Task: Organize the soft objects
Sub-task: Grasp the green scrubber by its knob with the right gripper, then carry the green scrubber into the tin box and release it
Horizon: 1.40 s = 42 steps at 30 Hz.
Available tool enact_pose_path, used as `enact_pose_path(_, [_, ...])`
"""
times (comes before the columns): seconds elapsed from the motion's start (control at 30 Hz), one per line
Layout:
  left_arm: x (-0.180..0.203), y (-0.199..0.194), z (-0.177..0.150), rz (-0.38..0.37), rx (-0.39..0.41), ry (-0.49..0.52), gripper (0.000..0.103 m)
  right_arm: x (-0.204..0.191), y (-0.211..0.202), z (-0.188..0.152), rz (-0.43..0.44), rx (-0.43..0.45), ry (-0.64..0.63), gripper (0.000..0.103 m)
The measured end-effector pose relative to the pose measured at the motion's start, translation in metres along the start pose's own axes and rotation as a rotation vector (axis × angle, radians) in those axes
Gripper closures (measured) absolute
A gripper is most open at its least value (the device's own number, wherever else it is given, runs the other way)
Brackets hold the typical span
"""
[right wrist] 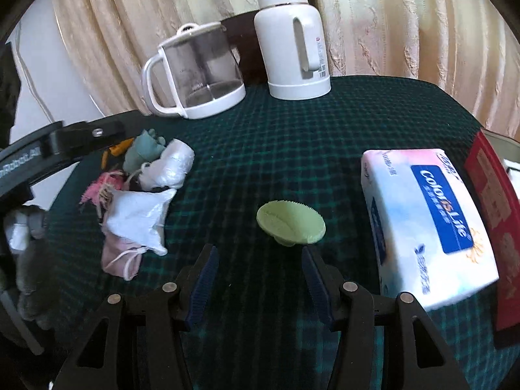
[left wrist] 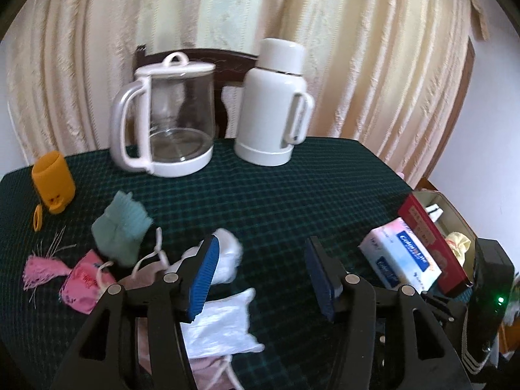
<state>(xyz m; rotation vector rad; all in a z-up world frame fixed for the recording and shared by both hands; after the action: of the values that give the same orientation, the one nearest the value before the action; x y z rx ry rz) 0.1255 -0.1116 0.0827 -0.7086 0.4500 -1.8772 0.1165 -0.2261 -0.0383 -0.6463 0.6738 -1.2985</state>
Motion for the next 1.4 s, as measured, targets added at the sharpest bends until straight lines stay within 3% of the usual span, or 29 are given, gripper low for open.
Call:
enact_pose_path(0.5, [-0.042,0.001,-0.011,0.018,-0.01,-0.088,0.047,0.004,0.036,0.014,-0.077,-0.038,0.042,0.048])
enact_pose_path(0.53, [-0.044,0.001,-0.012,0.02,-0.012,-0.091,0.047,0.003,0.038,0.016,-0.073,-0.037,0.043,0.053])
enact_pose_path(0.57, [-0.046,0.001,-0.013,0.021,-0.013,-0.093,0.047,0.002,0.039,0.016,-0.063,-0.041,0.041,0.065])
enact_pose_path(0.67, [-0.05,0.003,-0.014,0.024,-0.019,-0.106,0.047,0.0,0.04,0.016,-0.073,-0.046,0.034,0.087])
enact_pose_path(1.07, [-0.052,0.006,-0.018,0.037,-0.032,-0.104,0.047,0.007,0.002,0.026,-0.035,0.053,0.101,0.087])
enact_pose_path(1.4, [-0.066,0.004,-0.025,0.09,-0.045,-0.118,0.047,0.061,-0.054,0.037,-0.121,0.198,0.235,0.087])
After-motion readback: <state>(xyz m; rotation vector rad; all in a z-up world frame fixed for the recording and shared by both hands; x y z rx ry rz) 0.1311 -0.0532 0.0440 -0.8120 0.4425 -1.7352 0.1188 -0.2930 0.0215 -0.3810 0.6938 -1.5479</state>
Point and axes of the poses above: each gripper's, at about its wrist camera, not at the fingertips, and y roughly the way its jaws point, x to its right, z to its top, the point moved 3 cm from there along y, roughly the way its jaws point, and after that the axes turned 8 degrees about -z, right-handed, at the moved point
